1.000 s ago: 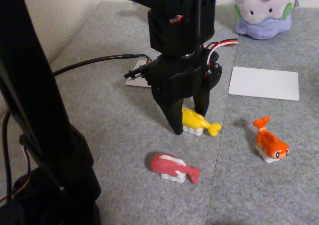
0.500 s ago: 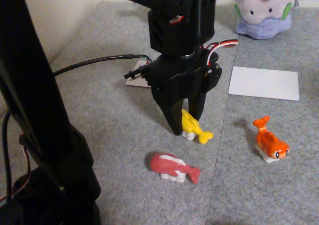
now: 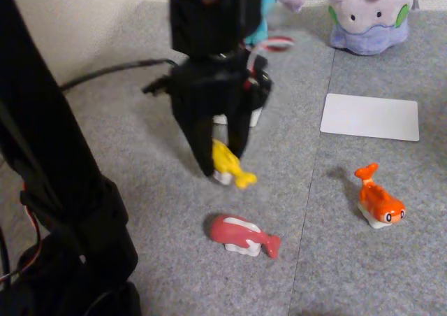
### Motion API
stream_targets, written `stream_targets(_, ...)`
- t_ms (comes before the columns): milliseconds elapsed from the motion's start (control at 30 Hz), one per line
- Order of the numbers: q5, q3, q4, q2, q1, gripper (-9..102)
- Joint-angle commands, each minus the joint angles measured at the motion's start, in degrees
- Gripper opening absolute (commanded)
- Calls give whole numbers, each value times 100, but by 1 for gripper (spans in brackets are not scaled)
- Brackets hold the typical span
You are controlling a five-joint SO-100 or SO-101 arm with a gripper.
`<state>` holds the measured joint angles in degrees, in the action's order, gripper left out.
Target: Wooper wants to eat egg sudhi, and Goomy wants to eat shrimp sushi
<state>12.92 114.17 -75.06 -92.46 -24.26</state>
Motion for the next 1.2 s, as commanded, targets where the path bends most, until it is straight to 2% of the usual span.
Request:
stream_targets(0,738,-149,-105,-580,483,4)
stream_targets(333,3533,-149,369,-888,2303,4)
stream_targets(500,4720,-352,949,-861,2470,4)
stream_targets(667,5660,-1389,738,-325,2373,4)
stream_targets(900,6144,-2962,264,782,2065,4)
stream_targets(1167,5880,-3937,167,1925,1178,4)
